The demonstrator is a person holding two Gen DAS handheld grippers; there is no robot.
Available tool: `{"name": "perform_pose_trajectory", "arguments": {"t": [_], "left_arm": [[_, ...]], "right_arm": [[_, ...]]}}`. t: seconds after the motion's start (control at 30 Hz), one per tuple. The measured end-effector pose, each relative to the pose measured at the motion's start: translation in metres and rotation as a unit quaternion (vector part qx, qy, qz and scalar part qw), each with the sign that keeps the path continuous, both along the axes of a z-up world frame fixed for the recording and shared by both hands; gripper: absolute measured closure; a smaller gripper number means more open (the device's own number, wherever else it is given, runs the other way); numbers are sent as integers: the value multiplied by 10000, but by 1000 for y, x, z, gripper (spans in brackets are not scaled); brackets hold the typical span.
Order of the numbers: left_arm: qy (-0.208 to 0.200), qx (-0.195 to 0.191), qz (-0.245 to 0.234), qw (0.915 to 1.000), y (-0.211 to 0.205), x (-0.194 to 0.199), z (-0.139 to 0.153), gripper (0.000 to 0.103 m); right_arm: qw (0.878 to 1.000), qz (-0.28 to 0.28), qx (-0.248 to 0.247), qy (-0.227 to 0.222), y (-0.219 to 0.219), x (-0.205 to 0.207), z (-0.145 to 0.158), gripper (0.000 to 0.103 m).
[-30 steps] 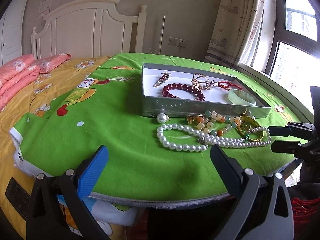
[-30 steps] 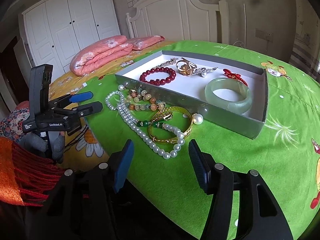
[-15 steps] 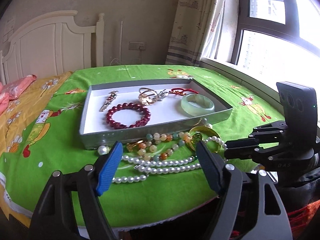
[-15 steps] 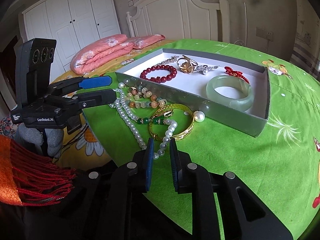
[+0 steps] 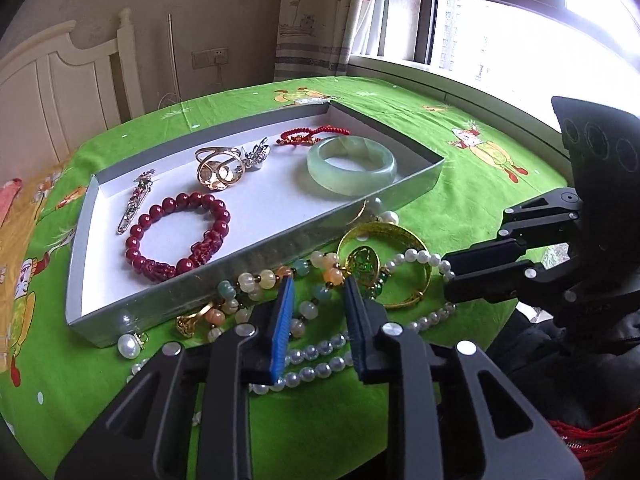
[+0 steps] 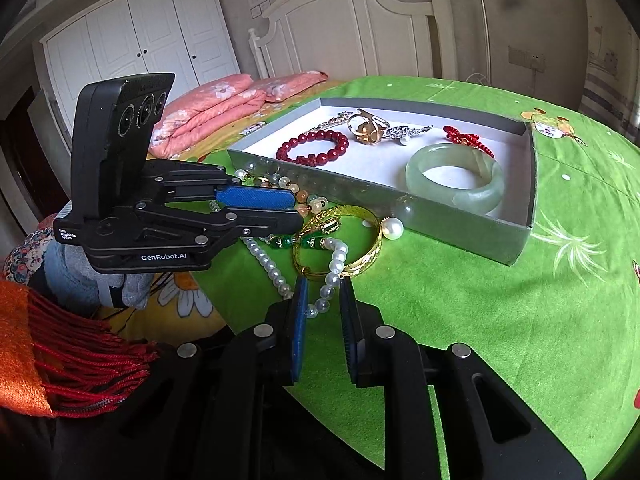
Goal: Organize jewelry
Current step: 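Grasp the multicolor bead strand with the left tool while the right tool grasps the pearl necklace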
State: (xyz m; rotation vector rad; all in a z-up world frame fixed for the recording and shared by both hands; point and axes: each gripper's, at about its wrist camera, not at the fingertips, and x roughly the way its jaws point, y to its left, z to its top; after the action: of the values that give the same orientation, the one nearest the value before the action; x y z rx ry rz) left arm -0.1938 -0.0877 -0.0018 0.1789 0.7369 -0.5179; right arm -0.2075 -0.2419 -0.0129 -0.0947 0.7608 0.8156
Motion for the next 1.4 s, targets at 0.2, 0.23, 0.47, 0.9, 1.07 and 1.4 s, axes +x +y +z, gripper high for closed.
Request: {"name": "perform_pose_trajectory", "arguments": {"t": [0.2,0.23,0.47,0.9,1.07,1.4], "left_arm": [[-1,39,-179,9998,3,2,-1,79],[-16,103,-181,9998,1,1,-1,80],[97,-566,-156,9982,7,-1,0,94],[-738,-1027,379,9912,49,-20,72,94],[-870,-1038,384,9900,51,-24,83,94],[-1065,-748,474,9904,44,-30,89,94]], "right_arm": [[9999,-7,129,112,-2,3,-1,85],[9998,-9,154,132,-3,3,-2,85],[9999,7,102,-85,-2,-3,2,94],[9943,-85,377,-997,-4,-20,47,94],[9912,-103,441,-1242,-4,-25,66,94],[9862,-266,512,-1552,-9,-25,91,94]]}}
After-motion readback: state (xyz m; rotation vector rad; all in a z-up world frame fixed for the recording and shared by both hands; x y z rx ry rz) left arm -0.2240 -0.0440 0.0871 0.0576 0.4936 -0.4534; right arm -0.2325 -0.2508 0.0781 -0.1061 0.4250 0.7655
